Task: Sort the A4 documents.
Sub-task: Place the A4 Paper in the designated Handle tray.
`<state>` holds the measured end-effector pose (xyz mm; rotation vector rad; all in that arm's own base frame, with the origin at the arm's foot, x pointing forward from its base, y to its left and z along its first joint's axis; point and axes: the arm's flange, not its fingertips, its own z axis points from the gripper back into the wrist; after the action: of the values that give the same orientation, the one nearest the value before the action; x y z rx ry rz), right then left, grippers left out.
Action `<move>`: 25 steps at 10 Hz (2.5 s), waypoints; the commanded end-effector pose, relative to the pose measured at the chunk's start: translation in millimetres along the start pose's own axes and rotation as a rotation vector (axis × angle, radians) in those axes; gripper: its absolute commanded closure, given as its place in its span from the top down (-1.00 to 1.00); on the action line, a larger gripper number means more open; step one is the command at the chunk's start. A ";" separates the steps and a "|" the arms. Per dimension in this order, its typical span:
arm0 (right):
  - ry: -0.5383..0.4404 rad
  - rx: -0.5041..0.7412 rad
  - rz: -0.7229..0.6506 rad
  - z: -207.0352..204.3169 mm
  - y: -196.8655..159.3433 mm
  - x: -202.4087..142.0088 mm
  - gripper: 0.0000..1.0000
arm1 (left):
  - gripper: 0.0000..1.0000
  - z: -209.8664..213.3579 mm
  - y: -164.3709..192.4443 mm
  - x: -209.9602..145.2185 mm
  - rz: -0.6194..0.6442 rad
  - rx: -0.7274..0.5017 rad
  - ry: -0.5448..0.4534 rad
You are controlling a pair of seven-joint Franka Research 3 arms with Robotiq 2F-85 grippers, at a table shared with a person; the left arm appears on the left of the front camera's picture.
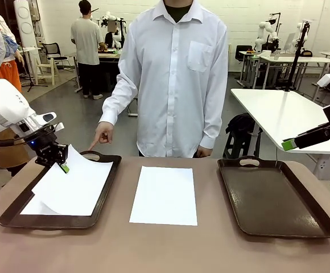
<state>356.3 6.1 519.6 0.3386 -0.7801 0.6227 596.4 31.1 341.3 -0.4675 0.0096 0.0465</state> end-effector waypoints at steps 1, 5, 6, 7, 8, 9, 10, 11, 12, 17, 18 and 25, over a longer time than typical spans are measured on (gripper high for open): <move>0.001 0.002 0.000 -0.7 0.1 -0.3 1.00 | -0.59 0.1 -2.1 -2.1 0.009 0.035 0.013; 0.001 0.002 0.000 -0.7 0.1 -0.3 1.00 | 0.19 13.0 -6.0 -10.6 -0.013 0.075 0.007; 0.001 0.002 0.000 -0.7 0.1 -0.3 1.00 | -0.12 16.1 -7.0 -12.7 -0.016 0.082 0.003; 0.001 0.002 0.000 -0.7 0.1 -0.3 1.00 | 0.58 19.0 -8.8 -14.5 -0.019 0.088 -0.004; 0.001 0.002 0.000 -0.7 0.1 -0.3 1.00 | 0.27 21.2 -9.6 -15.5 -0.019 0.095 -0.005; 0.001 0.002 0.000 -0.7 0.1 -0.3 1.00 | 0.97 22.3 -10.7 -15.9 -0.018 0.106 -0.006; 0.001 0.002 0.000 -0.7 0.1 -0.3 1.00 | 0.66 22.9 -9.4 -15.5 -0.016 0.120 -0.004; 0.001 0.002 0.000 -0.7 0.1 -0.3 1.00 | 1.00 23.5 -9.0 -15.7 -0.017 0.121 -0.007; 0.001 0.002 0.000 -0.7 0.1 -0.3 1.00 | 1.00 24.6 -9.7 -16.6 -0.007 0.107 -0.027; 0.001 0.002 0.000 -0.7 0.1 -0.3 1.00 | 1.00 24.9 -6.5 -10.0 -0.024 0.088 -0.020; 0.001 0.002 0.000 -0.7 0.1 -0.3 1.00 | 1.00 24.9 -6.5 -10.0 -0.024 0.088 -0.020; 0.001 0.002 0.000 -0.7 0.1 -0.3 1.00 | 1.00 24.9 -6.5 -10.0 -0.024 0.088 -0.020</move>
<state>356.3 6.1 519.6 0.3386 -0.7801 0.6227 586.4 34.5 366.6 -0.3780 -0.0126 0.0478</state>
